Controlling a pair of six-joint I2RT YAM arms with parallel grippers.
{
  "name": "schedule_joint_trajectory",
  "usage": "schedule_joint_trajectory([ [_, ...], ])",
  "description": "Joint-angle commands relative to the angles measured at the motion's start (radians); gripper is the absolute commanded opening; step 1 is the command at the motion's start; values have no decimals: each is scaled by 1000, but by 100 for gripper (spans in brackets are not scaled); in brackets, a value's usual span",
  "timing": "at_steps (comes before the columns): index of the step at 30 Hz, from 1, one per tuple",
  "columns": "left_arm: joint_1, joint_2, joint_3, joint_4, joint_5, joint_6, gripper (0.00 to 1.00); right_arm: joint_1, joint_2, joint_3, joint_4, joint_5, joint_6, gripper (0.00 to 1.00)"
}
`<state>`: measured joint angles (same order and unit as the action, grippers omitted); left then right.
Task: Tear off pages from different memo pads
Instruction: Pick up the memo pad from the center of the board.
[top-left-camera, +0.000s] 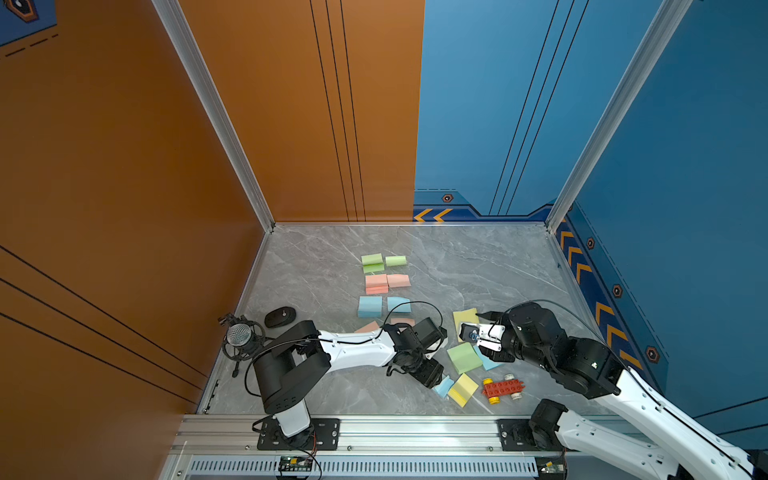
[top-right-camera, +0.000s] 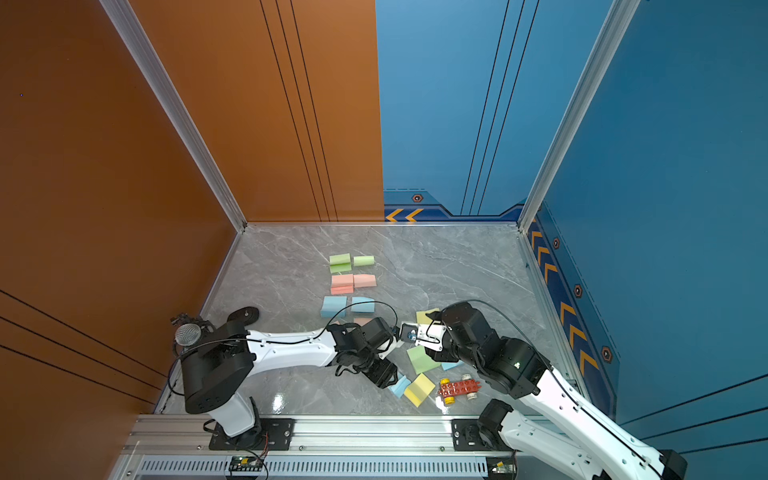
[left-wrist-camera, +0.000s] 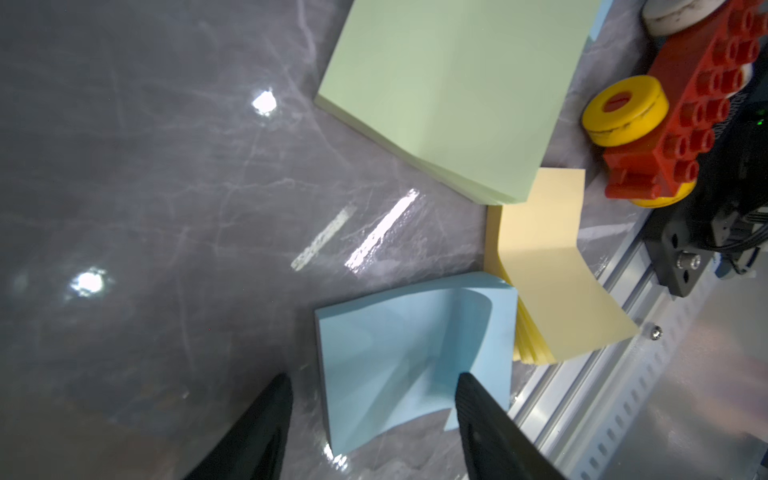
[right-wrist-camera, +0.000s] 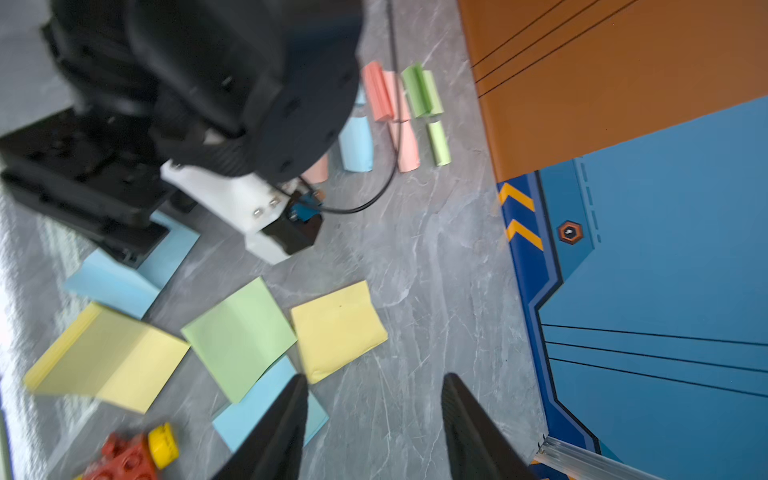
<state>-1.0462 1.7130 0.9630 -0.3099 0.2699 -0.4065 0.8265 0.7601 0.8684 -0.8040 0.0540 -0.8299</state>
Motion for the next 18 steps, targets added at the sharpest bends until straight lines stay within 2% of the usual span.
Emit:
schedule_joint_trajectory([
  [1, 9, 26, 18, -28, 19, 31, 66, 51, 18, -49, -156, -114, -145, 42],
  [6, 7, 36, 24, -28, 23, 33, 66, 206, 77, -168, -116, -26, -231, 35],
  [13, 7, 39, 27, -28, 24, 30, 66, 245, 162, -268, 99, -3, -253, 33],
  [18, 9, 31, 26, -28, 20, 28, 66, 273, 227, -314, 241, 18, -265, 27],
])
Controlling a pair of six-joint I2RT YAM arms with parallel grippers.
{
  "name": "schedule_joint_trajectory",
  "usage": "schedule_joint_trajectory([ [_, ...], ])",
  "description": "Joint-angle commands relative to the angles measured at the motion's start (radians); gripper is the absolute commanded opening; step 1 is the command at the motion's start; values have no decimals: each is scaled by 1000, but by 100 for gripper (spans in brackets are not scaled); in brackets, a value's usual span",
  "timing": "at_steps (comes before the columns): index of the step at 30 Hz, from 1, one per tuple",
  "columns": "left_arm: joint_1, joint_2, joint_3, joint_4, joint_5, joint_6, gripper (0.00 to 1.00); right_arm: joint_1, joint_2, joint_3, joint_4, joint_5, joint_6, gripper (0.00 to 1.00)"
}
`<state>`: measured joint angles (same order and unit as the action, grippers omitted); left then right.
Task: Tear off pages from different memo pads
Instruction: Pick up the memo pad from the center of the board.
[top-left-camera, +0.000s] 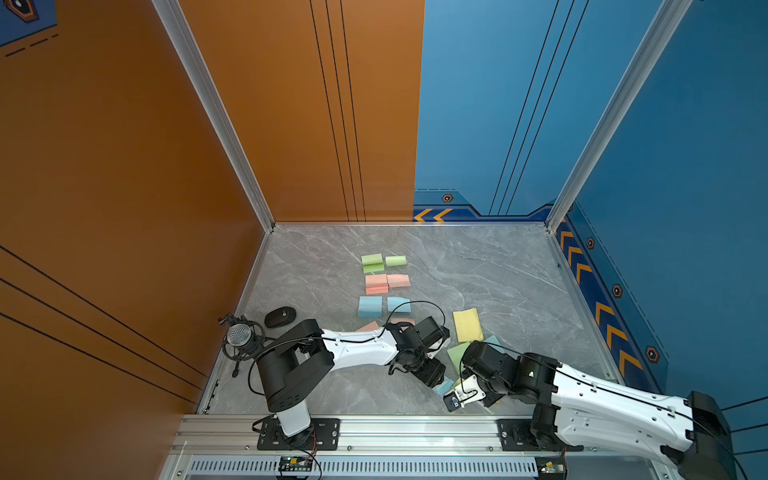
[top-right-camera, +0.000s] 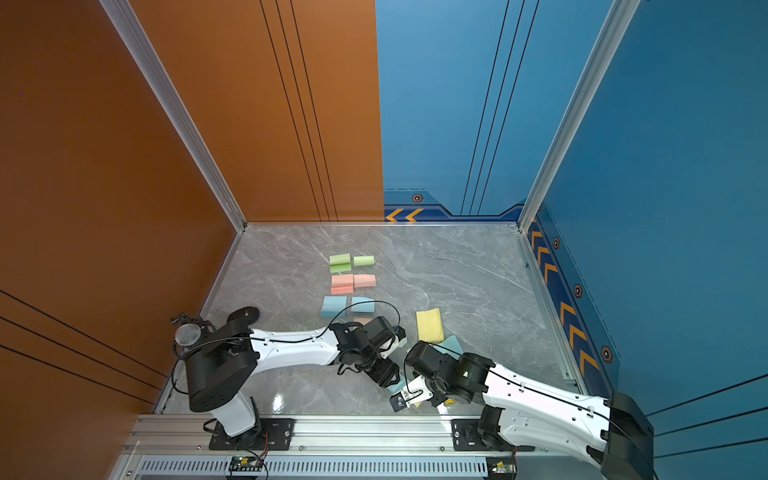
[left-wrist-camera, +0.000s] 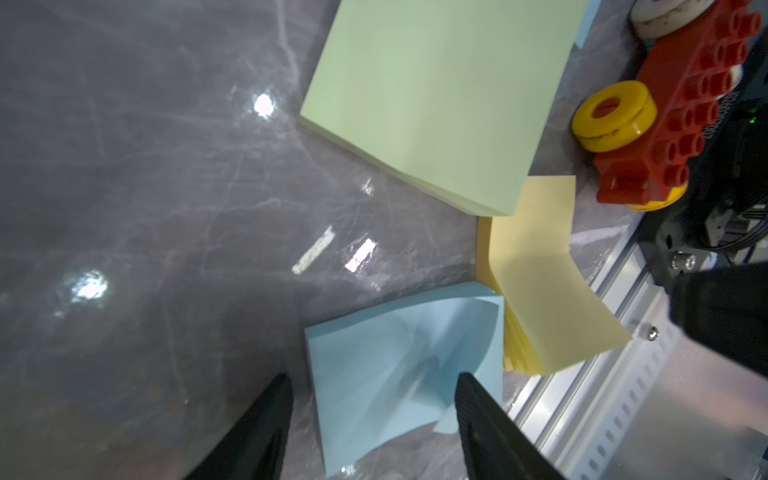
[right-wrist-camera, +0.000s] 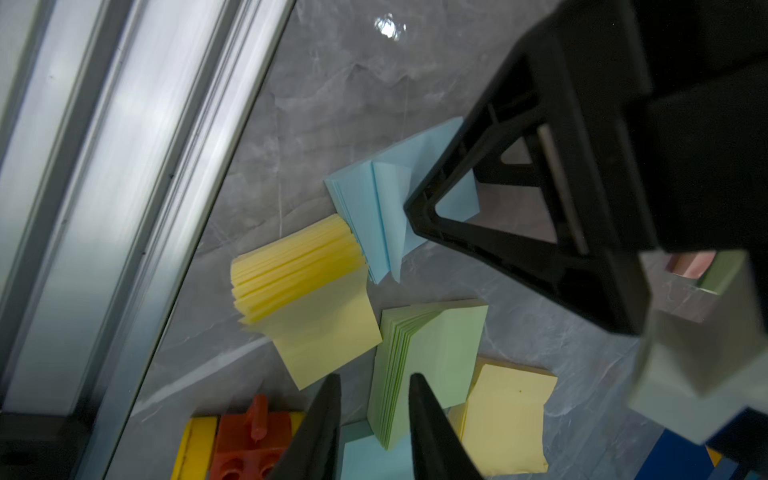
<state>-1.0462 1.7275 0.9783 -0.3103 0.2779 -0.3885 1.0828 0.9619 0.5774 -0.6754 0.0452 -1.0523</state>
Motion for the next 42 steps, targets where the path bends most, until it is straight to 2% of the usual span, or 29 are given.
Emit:
schedule_joint_trajectory([
  [1, 9, 15, 9, -27, 12, 10, 66, 21, 35, -25, 127, 32, -44, 25],
  [7, 12, 15, 10, -27, 17, 15, 66, 32, 78, -28, 182, 63, -49, 22],
  [19, 19, -3, -6, -27, 14, 20, 66, 48, 155, -45, 254, 67, -9, 24],
  [33, 19, -14, -7, -27, 14, 20, 66, 46, 150, -95, 300, 80, 6, 26],
  [42, 20, -21, -8, -27, 14, 20, 66, 49, 176, -74, 326, 78, 24, 26],
])
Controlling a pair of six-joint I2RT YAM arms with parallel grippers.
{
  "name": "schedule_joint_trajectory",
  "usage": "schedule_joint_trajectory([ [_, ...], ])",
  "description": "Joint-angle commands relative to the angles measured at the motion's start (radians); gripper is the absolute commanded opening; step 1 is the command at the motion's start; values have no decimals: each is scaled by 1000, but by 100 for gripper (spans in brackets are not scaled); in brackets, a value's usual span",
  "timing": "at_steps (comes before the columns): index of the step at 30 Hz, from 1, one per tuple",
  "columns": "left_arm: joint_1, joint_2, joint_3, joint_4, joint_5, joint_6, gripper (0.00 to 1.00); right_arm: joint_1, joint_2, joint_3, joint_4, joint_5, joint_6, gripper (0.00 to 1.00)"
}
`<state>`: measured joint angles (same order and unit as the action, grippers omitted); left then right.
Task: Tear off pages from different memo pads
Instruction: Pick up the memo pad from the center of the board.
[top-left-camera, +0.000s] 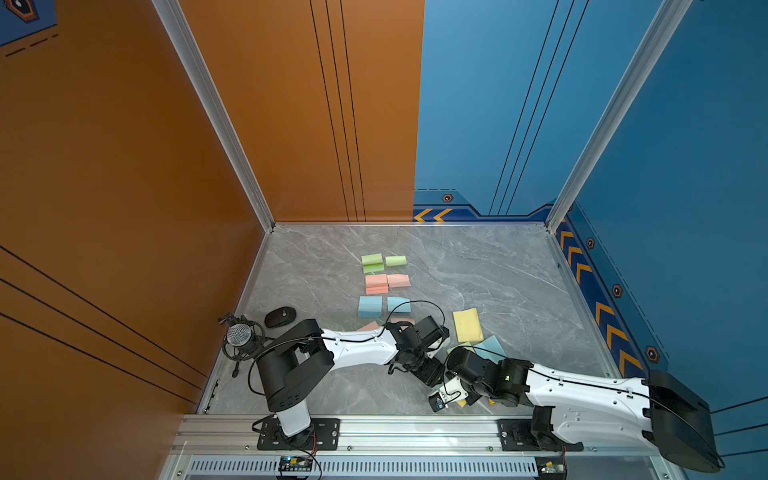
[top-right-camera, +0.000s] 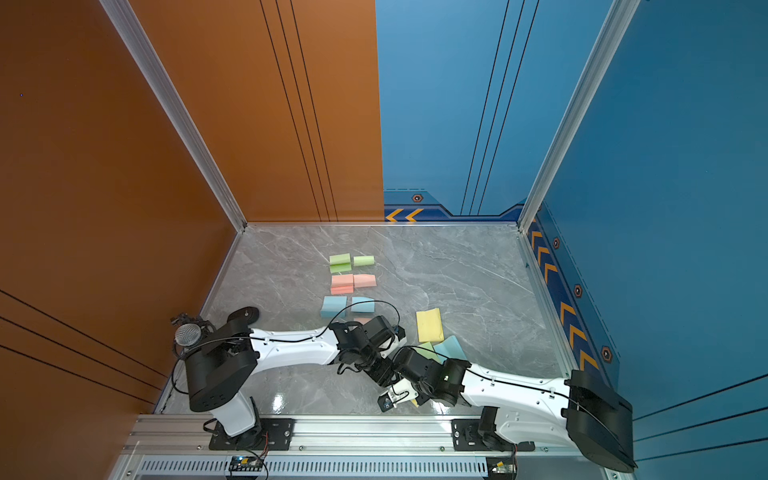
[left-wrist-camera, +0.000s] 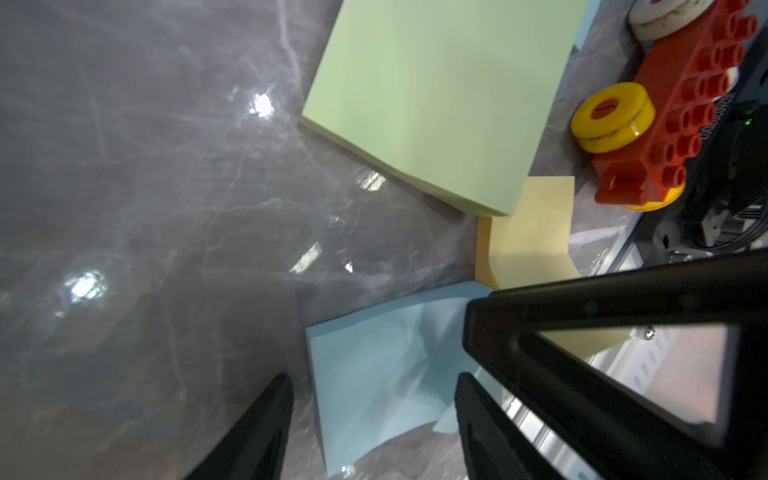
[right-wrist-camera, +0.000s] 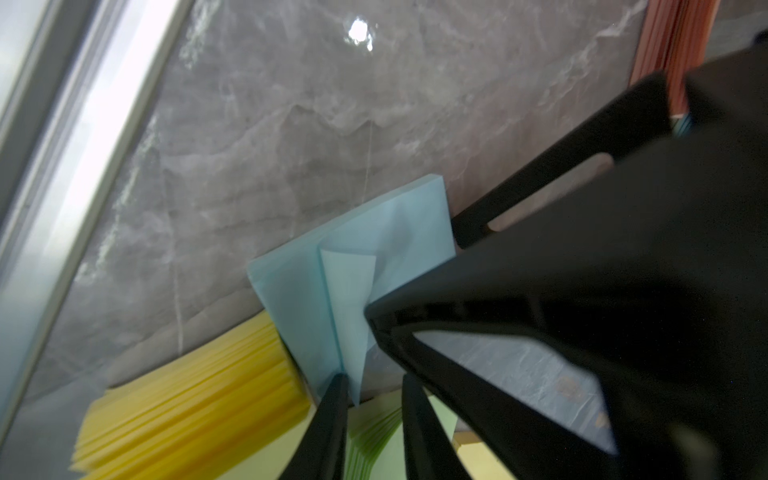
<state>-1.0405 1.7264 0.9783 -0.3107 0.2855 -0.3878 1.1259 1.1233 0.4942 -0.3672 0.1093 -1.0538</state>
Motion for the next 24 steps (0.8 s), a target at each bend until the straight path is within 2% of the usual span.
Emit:
schedule_joint_trajectory([
  [1, 14, -22, -10, -27, 4, 20, 67, 7, 21, 12, 18, 11, 26, 26],
  [10, 51, -108, -47, -26, -6, 17, 75, 31, 55, 1, 28, 0, 21, 29],
  [24, 142, -300, -183, -28, -70, -22, 76, 47, 147, 64, 67, 3, -9, 30],
])
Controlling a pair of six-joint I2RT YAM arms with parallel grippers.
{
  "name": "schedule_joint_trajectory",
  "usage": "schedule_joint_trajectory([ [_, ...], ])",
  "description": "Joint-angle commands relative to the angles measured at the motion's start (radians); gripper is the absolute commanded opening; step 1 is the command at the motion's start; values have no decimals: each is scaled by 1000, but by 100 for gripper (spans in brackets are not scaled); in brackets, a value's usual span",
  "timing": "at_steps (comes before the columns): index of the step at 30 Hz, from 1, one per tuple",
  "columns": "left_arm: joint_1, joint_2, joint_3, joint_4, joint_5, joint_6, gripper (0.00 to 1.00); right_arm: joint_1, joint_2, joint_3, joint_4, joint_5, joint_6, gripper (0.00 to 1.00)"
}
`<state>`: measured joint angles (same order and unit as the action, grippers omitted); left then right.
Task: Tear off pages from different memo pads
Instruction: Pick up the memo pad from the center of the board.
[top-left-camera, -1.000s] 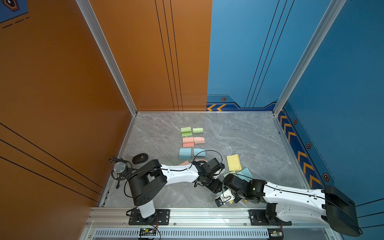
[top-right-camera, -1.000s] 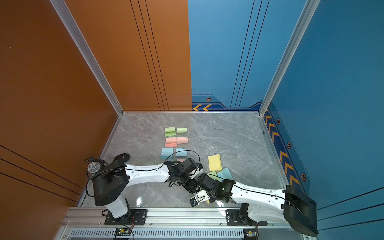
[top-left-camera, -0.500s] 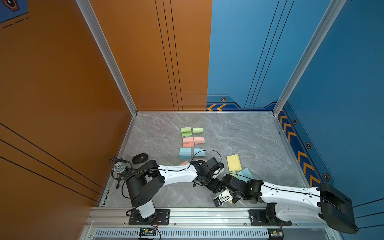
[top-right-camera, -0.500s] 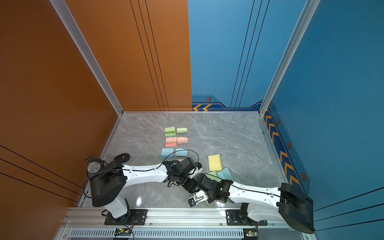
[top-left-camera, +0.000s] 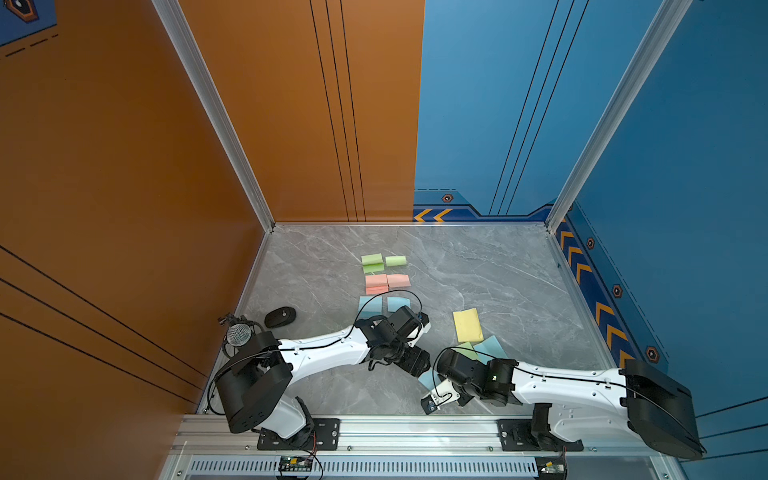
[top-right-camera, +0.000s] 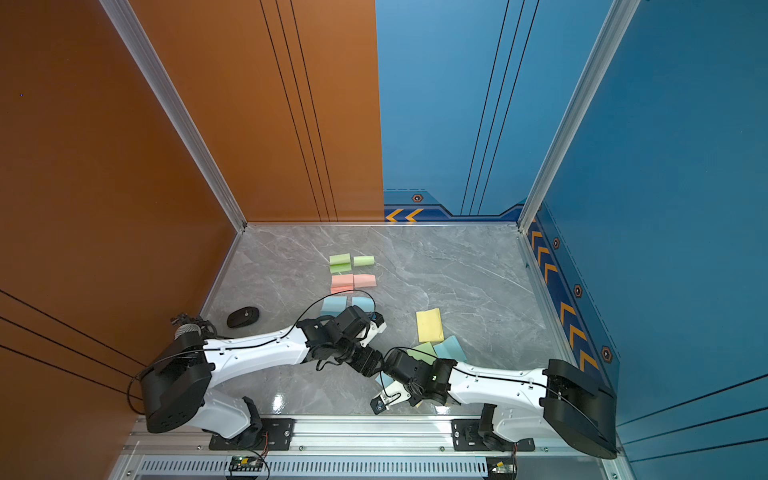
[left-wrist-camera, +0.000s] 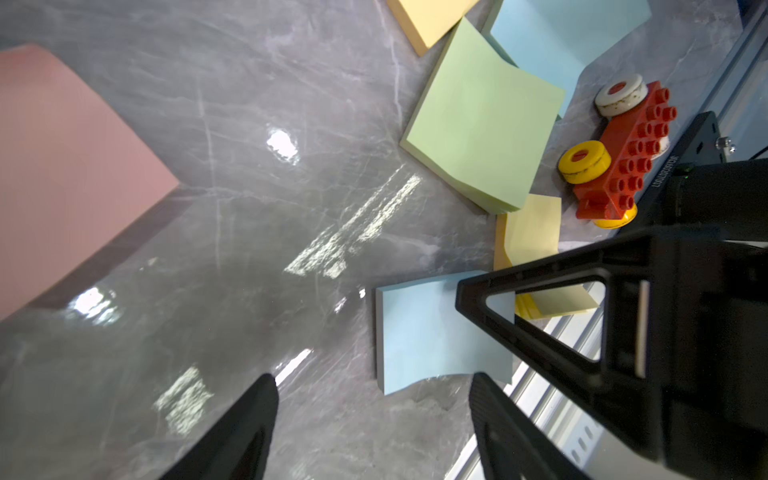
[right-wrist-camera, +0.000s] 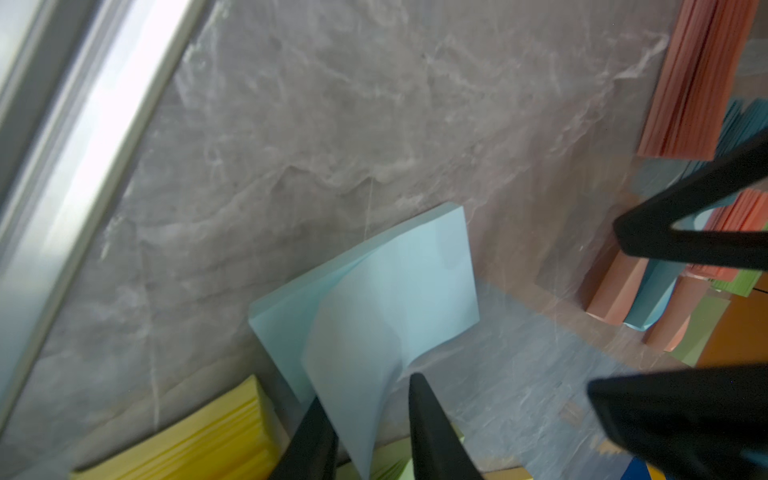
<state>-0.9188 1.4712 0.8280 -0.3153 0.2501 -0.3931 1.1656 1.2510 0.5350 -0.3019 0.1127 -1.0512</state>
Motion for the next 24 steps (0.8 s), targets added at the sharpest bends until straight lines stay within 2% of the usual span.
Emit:
schedule_joint_trajectory([
  [1, 27, -60, -44, -24, -38, -21, 76, 9, 21, 26, 1, -4, -15, 29],
  [11, 63, -162, -115, -24, -46, -36, 76, 51, 24, 44, -33, -37, -46, 28],
  [17, 64, -196, -139, -22, -71, -37, 76, 50, 48, 67, -51, -46, -23, 16],
  [21, 48, -224, -154, -23, -90, -29, 76, 32, 67, 107, -84, -52, -5, 3],
  [24, 45, -268, -171, -22, -139, -40, 76, 5, 50, 141, -114, -61, 1, 0],
])
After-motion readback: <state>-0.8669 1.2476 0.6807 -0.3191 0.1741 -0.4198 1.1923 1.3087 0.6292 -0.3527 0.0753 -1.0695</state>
